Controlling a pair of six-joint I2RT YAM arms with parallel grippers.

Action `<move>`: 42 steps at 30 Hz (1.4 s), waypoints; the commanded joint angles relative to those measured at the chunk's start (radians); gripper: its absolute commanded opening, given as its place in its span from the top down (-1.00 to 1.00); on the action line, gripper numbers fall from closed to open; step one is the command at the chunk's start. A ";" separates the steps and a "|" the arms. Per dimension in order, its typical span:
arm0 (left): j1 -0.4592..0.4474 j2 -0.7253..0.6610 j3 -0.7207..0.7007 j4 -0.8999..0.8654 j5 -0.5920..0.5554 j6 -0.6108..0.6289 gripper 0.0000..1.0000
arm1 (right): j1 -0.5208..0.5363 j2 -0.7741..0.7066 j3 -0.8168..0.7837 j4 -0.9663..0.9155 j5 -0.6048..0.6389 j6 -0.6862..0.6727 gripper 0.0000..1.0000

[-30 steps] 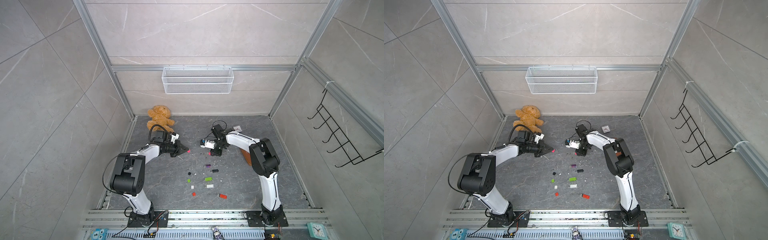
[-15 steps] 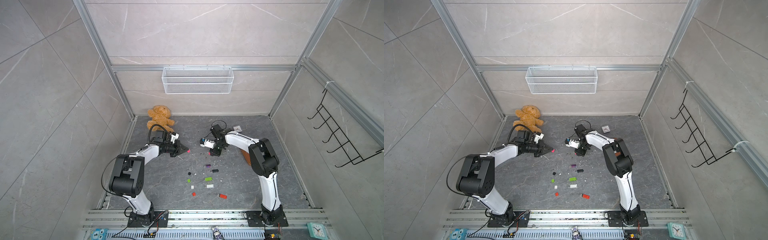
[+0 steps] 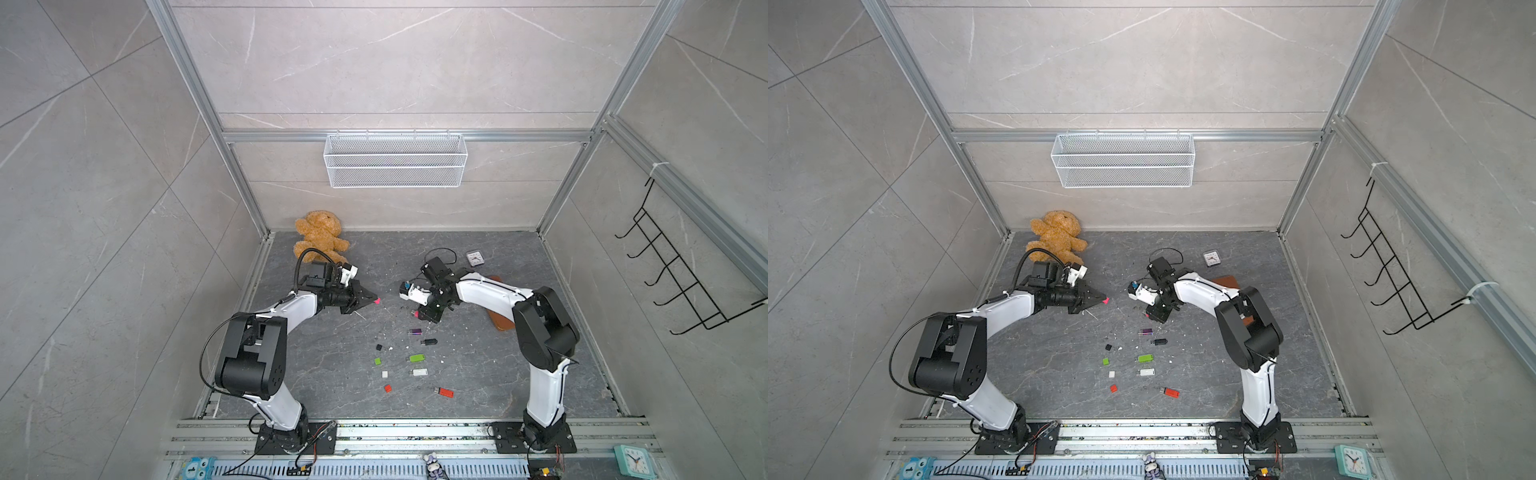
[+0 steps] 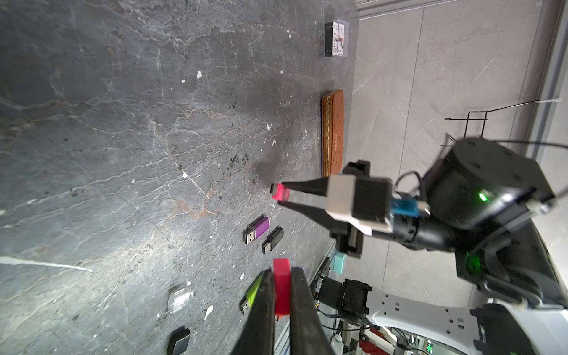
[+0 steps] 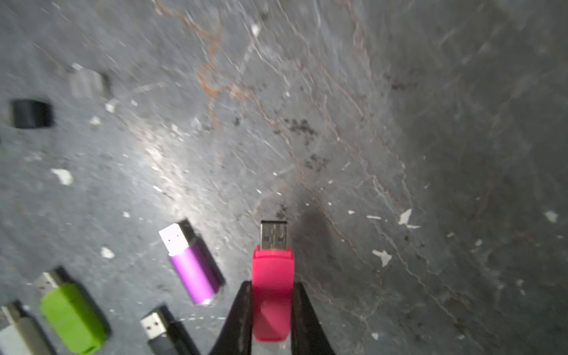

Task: Close the usb drive cover
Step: Pick up the USB drive from the center of the board.

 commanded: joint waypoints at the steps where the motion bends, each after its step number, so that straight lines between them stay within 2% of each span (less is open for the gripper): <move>1: -0.009 -0.051 -0.003 0.036 0.042 -0.013 1.00 | 0.061 -0.105 -0.073 0.175 -0.020 0.104 0.68; 10: -0.031 -0.068 -0.020 0.063 0.064 -0.010 1.00 | 0.144 -0.158 -0.126 0.331 0.002 0.165 0.68; 24: -0.073 -0.075 -0.022 0.042 0.059 0.012 1.00 | 0.150 -0.152 -0.133 0.378 0.002 0.185 0.69; 42: -0.075 -0.101 -0.020 -0.006 0.005 0.064 1.00 | 0.150 -0.172 -0.156 0.389 -0.004 0.196 0.70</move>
